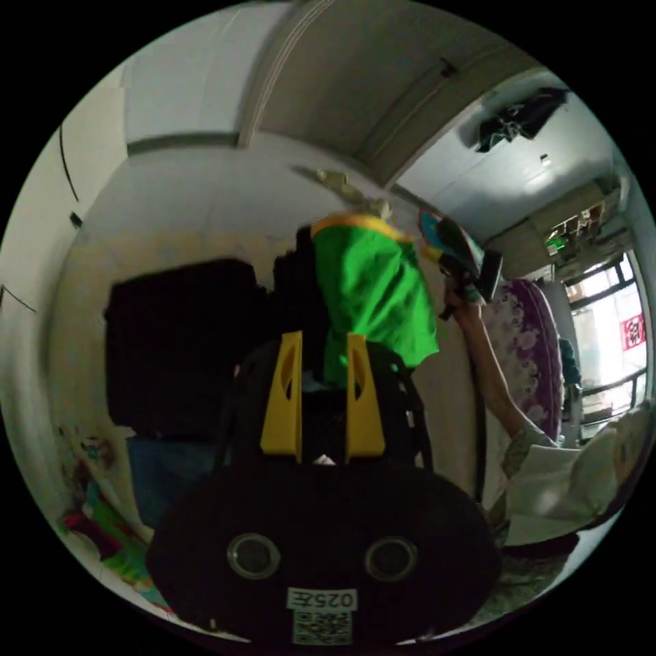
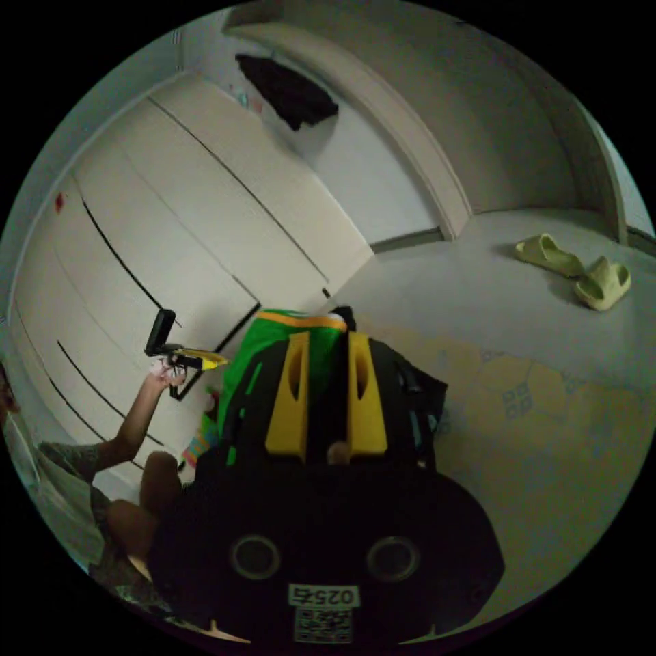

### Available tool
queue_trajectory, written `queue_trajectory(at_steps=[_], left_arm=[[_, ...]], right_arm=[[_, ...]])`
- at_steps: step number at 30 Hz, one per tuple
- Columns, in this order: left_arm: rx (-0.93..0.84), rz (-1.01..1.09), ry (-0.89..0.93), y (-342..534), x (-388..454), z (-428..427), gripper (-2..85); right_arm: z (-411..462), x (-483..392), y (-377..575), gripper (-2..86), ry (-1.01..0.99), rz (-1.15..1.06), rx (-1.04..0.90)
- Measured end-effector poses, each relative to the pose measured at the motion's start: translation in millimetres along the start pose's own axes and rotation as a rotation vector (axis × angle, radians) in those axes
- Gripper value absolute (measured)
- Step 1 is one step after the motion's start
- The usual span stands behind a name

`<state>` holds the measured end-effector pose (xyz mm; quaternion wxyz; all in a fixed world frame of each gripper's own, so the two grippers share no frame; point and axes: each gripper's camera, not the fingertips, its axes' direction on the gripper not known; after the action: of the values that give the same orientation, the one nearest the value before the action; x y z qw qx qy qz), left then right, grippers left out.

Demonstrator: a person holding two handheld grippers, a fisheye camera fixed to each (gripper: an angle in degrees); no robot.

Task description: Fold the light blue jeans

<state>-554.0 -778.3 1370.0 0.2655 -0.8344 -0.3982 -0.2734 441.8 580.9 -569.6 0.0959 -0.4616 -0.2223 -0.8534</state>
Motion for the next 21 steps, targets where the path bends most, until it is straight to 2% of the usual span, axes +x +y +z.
queue_trajectory(at_steps=[3,5,7,9,12,16,19,21], left_arm=[[0.276,0.172,0.041,-4,38,-20,2.7],[0.305,0.282,-0.008,-20,60,5,0.6],[0.204,0.309,-0.149,-44,70,53,-0.5],[0.023,0.299,-0.294,-63,61,126,-0.8],[0.043,0.198,-0.242,-63,51,154,-0.8],[-0.062,0.323,-0.383,-46,81,172,-0.9],[0.025,0.356,-0.481,-18,100,164,-0.9],[0.053,0.392,-0.422,9,106,175,-0.9]], right_arm=[[-11,-43,15,1.6,-0.097,-0.127,0.062],[12,-73,30,0.0,-0.072,-0.201,-0.006],[54,-91,54,-0.6,0.032,-0.256,-0.141],[111,-89,99,-0.8,0.231,-0.311,-0.298],[120,-79,133,-0.9,0.315,-0.311,-0.134],[135,-68,132,-1.0,0.273,-0.294,-0.238],[121,-57,131,-0.9,0.213,-0.284,-0.103],[123,-42,117,-0.9,0.254,-0.276,0.008]])
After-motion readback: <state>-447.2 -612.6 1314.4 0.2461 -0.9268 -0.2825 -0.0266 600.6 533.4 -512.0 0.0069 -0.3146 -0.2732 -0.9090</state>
